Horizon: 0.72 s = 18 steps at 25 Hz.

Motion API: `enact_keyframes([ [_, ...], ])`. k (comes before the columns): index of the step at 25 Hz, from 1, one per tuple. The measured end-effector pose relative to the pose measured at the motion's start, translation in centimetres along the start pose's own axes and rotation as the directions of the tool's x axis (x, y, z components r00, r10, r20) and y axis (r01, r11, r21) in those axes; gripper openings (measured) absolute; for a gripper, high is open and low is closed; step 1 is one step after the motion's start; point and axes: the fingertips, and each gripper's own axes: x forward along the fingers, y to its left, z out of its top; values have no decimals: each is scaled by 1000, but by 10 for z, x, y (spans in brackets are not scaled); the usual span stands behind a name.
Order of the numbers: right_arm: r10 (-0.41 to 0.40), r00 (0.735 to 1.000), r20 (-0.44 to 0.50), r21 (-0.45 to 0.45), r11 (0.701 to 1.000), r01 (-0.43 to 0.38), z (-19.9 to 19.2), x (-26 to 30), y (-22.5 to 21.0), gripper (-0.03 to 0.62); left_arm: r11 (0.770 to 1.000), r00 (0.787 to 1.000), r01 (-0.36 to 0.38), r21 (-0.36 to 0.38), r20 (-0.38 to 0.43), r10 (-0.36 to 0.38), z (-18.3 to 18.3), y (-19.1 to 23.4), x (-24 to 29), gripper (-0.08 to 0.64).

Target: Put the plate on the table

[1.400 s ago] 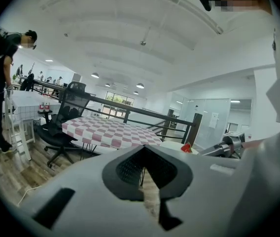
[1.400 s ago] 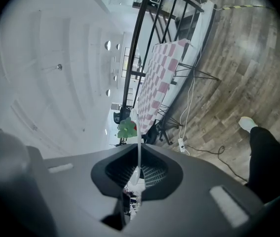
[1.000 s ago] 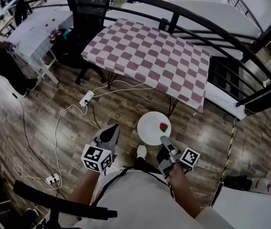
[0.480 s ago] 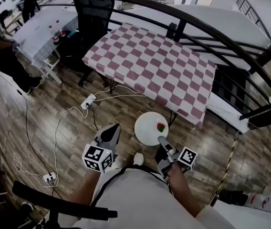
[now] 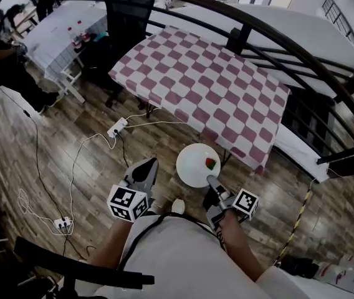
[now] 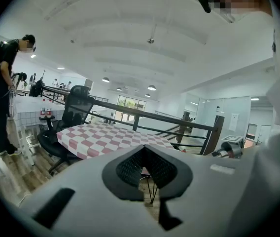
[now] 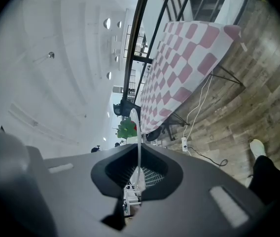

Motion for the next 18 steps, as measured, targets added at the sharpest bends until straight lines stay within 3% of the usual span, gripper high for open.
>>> enact_keyframes([
  [18, -12, 1000, -4, 4, 1000, 12, 6, -14, -13, 17, 1000, 1000, -24, -11, 1, 24, -12, -7, 1, 2],
])
